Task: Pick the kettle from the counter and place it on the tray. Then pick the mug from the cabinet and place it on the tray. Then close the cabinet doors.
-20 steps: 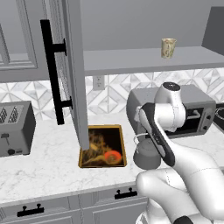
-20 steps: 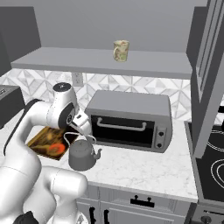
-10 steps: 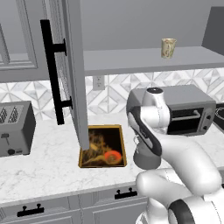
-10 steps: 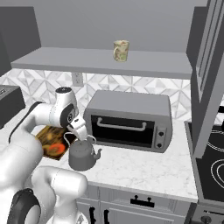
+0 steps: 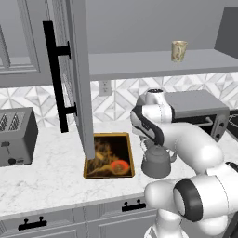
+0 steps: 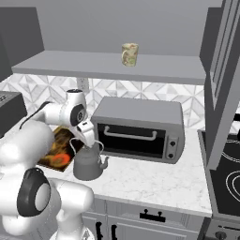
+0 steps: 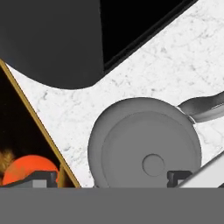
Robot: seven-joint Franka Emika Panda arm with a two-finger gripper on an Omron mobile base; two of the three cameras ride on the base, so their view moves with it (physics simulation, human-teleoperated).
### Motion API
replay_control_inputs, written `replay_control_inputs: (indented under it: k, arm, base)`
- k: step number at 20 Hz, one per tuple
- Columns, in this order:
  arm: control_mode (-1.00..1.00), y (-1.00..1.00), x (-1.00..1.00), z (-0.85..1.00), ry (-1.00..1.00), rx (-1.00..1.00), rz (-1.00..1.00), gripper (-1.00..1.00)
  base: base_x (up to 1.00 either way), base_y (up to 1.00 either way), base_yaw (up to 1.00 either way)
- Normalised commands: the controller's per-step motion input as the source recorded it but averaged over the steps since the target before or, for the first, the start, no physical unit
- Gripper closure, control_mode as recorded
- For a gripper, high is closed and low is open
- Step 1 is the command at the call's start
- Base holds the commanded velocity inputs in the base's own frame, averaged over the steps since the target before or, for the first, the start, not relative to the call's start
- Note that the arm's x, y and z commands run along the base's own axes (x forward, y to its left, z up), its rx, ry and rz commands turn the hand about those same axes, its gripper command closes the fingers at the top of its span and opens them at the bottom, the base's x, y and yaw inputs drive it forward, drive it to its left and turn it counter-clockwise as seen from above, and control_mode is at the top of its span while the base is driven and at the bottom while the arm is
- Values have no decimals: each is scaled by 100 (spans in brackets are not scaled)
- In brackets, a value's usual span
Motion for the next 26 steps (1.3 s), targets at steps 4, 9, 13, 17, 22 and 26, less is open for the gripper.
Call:
replay_control_inputs:
  k: [4, 9, 13, 17, 22, 26]
  arm:
    - [-100, 1, -12, -43, 5, -2, -3, 100]
    - [-100, -2, -42, -34, 0, 0, -3, 100]
    - [-100, -7, -56, -26, -3, 0, -1, 100]
    - [-100, -6, -31, -10, -10, 3, 0, 100]
    - [-100, 5, -19, 33, -15, 4, 0, 100]
    - [-100, 22, -51, 47, -9, 3, 0, 100]
  base:
    - [0, 0, 0]
    - [0, 0, 0]
    - [0, 0, 0]
    - [0, 0, 0]
    - [0, 0, 0]
    - [0, 0, 0]
